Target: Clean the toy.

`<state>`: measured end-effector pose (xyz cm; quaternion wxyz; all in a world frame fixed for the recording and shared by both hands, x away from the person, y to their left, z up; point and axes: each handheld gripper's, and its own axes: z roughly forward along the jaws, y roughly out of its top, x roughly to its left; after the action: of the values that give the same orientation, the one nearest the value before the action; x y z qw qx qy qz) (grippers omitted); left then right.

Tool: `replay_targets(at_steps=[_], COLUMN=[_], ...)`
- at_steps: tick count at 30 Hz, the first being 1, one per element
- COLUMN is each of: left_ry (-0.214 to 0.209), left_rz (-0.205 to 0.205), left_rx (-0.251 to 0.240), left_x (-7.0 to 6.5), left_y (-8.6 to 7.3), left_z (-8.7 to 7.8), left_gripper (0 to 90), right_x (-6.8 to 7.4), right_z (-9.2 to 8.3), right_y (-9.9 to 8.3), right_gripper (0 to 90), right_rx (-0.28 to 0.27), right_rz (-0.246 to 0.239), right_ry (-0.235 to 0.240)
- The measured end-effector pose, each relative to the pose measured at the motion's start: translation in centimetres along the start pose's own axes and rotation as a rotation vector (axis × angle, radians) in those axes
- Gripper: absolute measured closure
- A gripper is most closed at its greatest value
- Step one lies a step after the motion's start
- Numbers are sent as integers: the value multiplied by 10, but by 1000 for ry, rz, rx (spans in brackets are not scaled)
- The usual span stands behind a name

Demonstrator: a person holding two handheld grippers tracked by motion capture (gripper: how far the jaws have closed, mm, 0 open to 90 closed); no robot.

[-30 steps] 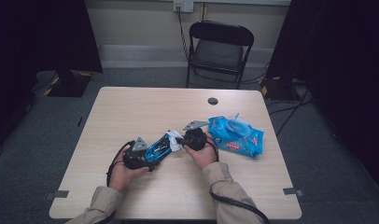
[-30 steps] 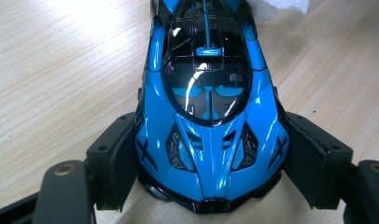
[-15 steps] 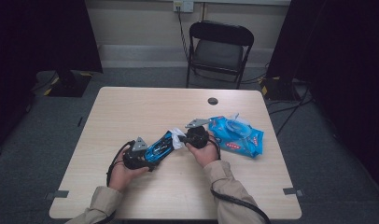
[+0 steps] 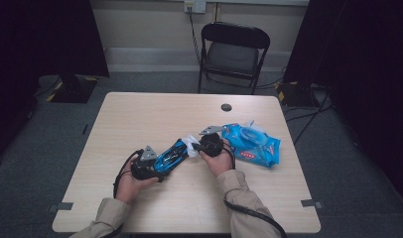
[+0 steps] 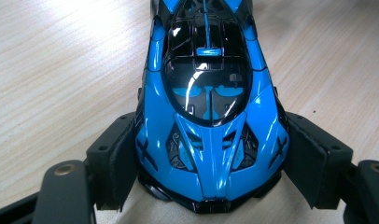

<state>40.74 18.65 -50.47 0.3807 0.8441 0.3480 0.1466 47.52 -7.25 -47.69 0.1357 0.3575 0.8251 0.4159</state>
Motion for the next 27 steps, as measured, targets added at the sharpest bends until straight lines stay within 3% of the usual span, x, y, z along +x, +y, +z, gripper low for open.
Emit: replay_targets(at_steps=[15,27], left_ry=[0,-1], left_rz=[0,0], left_rx=[0,-1], left_x=[0,0], left_y=[0,0], left_z=[0,0], left_gripper=[253,253], right_x=[-5,-17], right_z=[-1,-5], right_y=[-1,-13], right_gripper=[833,831], right_rx=[15,34], right_rz=[-4,14], right_ry=[-25,-52])
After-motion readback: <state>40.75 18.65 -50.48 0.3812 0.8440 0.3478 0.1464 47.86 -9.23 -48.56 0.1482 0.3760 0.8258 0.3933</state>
